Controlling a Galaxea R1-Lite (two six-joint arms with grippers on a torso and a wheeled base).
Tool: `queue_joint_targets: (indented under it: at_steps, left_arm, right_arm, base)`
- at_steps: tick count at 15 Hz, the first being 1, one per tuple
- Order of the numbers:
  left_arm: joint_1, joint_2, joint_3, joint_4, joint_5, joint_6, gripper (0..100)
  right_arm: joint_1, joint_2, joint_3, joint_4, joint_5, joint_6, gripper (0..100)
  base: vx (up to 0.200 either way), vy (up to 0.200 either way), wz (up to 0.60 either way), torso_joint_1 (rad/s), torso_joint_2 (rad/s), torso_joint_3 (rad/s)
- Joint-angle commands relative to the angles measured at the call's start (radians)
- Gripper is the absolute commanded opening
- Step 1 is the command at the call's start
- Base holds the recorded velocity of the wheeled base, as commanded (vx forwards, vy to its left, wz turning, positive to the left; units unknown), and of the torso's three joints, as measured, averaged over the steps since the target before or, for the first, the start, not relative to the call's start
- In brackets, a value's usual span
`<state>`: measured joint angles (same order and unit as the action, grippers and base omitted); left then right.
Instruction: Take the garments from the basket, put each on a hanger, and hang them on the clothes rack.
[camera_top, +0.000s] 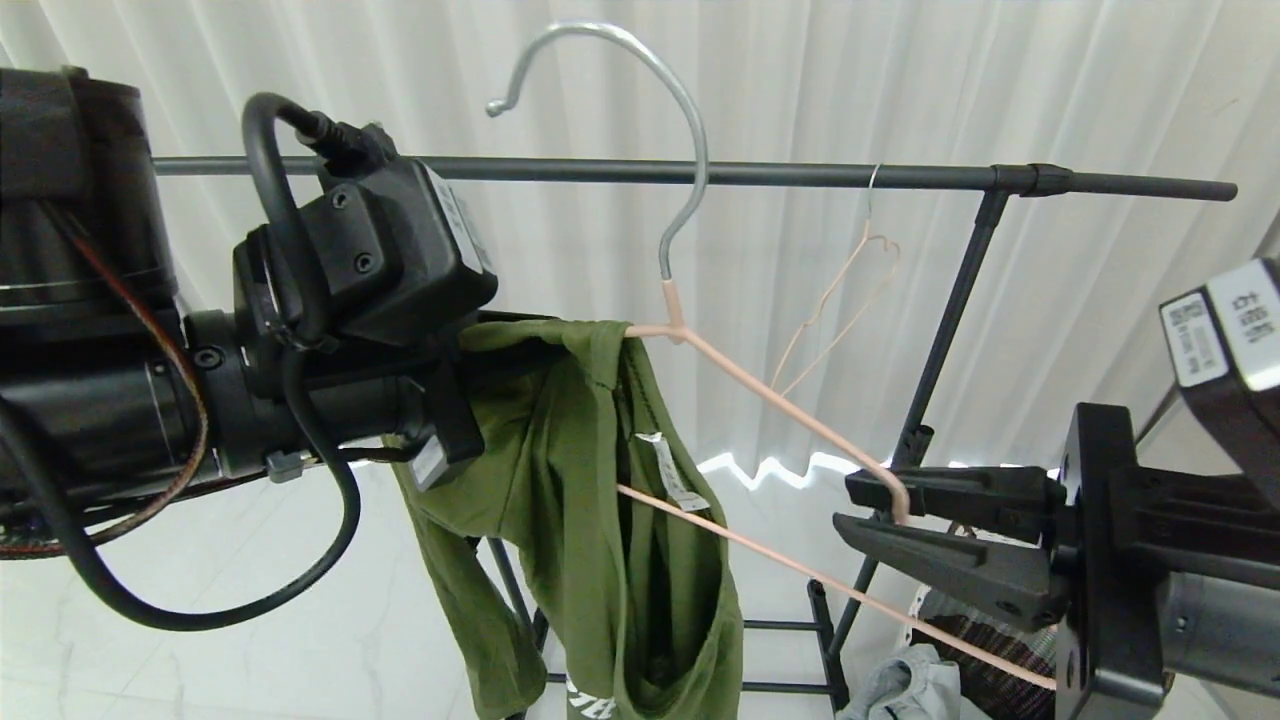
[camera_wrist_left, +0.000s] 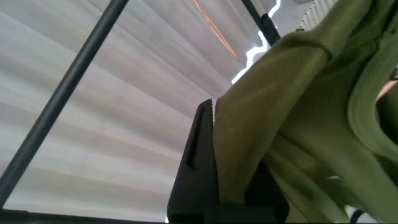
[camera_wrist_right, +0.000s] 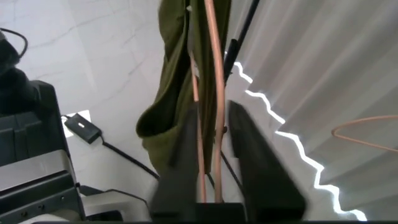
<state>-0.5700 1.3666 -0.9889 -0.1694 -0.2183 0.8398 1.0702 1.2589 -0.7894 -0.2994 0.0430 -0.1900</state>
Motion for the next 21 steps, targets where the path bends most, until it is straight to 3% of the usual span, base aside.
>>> queue_joint_targets:
  at_steps: [1, 3, 5, 6, 9, 12, 13, 16, 21]
  left_arm:
    - [-0.002, -0.003, 0.021, -0.032, 0.020, 0.001, 0]
    - [-0.002, -0.001, 0.072, -0.121, 0.129, -0.001, 0]
    - [-0.007, -0.003, 0.087, -0.145, 0.217, -0.010, 0]
    - [-0.034, 0.000, 0.085, -0.147, 0.304, -0.076, 0]
    - [-0.128, 0.006, 0.082, -0.148, 0.461, -0.269, 0]
    - [-0.146, 0.009, 0.084, -0.203, 0.488, -0.297, 0]
    - [-0.146, 0.019, 0.084, -0.233, 0.534, -0.295, 0]
    - [-0.146, 0.014, 0.084, -0.236, 0.573, -0.295, 0]
    - [-0.145, 0.043, 0.067, -0.349, 0.660, -0.286, 0]
  right_arm:
    - [-0.012, -0.001, 0.005, -0.003, -0.005, 0.000, 100]
    - [-0.078, -0.004, 0.018, -0.003, -0.080, -0.003, 100]
    - [-0.119, -0.004, 0.016, -0.003, -0.137, -0.003, 100]
    - [-0.165, -0.003, 0.015, -0.003, -0.189, -0.003, 100]
    - [-0.197, -0.003, 0.018, -0.003, -0.268, 0.000, 100]
    - [-0.197, 0.016, 0.018, -0.003, -0.278, 0.004, 100]
    - [-0.211, 0.045, 0.016, -0.007, -0.293, 0.006, 100]
    - [-0.334, 0.088, -0.005, -0.063, -0.365, 0.014, 100]
    - [-0.305, 0.094, -0.002, -0.061, -0.367, 0.023, 100]
  base:
    - [0.000, 0.000, 0.00, 0.000, 0.00, 0.000]
    - [0.000, 0.000, 0.00, 0.000, 0.00, 0.000]
    - [0.000, 0.000, 0.00, 0.000, 0.00, 0.000]
    - [0.000, 0.000, 0.00, 0.000, 0.00, 0.000]
    - [0.000, 0.000, 0.00, 0.000, 0.00, 0.000]
    - [0.000, 0.000, 0.00, 0.000, 0.00, 0.000]
    - [0.000, 0.000, 0.00, 0.000, 0.00, 0.000]
    - [0.000, 0.000, 0.00, 0.000, 0.00, 0.000]
    - [0.000, 0.000, 0.00, 0.000, 0.00, 0.000]
